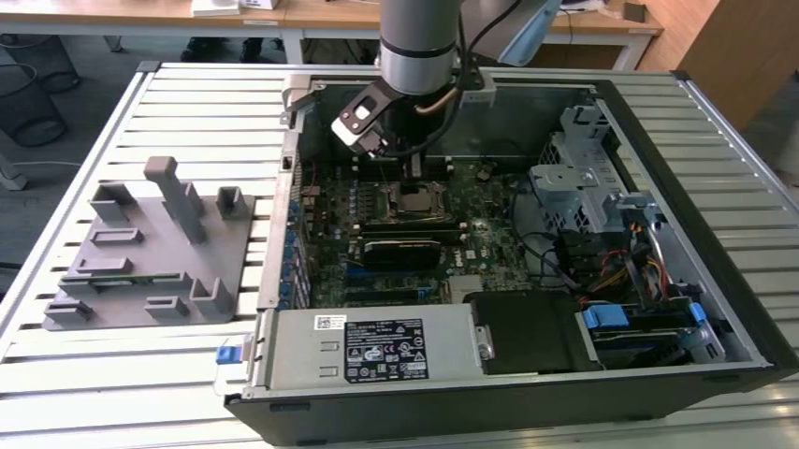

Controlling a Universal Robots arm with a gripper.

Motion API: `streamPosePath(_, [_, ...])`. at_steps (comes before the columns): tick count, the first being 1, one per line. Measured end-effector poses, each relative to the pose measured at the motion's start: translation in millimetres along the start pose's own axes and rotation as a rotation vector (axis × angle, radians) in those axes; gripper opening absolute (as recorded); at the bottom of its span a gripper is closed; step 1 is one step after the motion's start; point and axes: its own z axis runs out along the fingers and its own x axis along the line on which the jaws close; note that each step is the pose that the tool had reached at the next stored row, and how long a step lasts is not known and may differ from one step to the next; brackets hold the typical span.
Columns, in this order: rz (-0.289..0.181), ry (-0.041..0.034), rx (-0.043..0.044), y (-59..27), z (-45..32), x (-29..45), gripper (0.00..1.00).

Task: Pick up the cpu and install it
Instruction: 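Close the cpu cover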

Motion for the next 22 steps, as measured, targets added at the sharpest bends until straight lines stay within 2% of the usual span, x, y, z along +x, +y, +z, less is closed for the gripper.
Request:
streamPosePath(6, [0.0, 0.0004, -0.0001, -4.6, 7.5, 0.1, 0.11])
streamPosePath(16, [0.0, 0.0018, 0.0, -11.0, 15.1, 1.0, 0.11])
streamPosePath(17, [0.0, 0.0019, 0.0, -11.8, 18.1, 1.2, 0.11])
streamPosePath(22, [0.0, 0.0018, 0.0002, -12.2, 23.2, 1.2, 0.11])
